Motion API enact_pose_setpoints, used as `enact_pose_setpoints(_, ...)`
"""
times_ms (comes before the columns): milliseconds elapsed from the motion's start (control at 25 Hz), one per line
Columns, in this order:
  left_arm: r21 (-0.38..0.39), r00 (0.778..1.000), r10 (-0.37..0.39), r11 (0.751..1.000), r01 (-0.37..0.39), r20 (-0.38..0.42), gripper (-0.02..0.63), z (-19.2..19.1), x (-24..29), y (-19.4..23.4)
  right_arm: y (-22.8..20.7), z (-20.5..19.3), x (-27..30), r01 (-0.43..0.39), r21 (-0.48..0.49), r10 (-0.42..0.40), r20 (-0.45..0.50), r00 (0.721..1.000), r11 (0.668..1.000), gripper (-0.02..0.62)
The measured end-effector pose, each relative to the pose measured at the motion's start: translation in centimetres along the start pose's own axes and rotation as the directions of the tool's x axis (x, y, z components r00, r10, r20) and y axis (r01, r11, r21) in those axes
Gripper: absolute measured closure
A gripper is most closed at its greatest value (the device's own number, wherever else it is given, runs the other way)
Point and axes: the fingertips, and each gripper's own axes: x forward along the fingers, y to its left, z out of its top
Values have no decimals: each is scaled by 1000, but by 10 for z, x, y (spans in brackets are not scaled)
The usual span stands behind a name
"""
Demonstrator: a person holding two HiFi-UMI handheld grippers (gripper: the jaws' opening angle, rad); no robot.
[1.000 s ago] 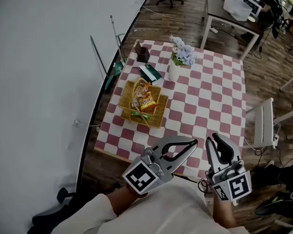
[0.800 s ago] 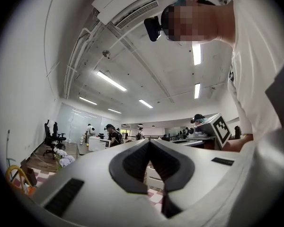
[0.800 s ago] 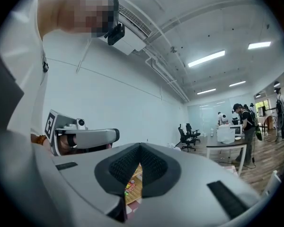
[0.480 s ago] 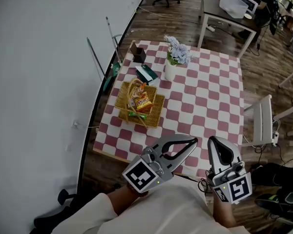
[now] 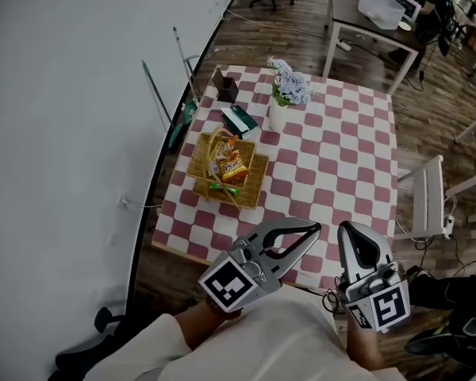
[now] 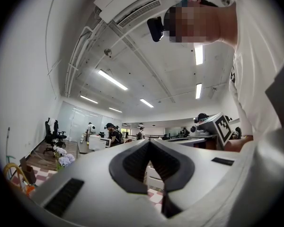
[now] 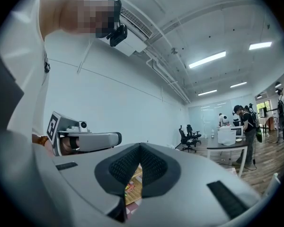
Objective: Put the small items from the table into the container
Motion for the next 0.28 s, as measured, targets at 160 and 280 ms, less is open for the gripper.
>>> enact_pose_setpoints(160, 2, 1000, -1, 1000, 1, 1, 578, -1, 0, 2, 0, -1, 3, -2, -1, 2, -2, 1000, 1000, 577)
enact_pose_setpoints(280, -10, 1000, 1, 1000, -1, 1, 578, -4, 0, 3, 0, -4, 4, -2, 0, 2, -5, 1000, 1000, 575)
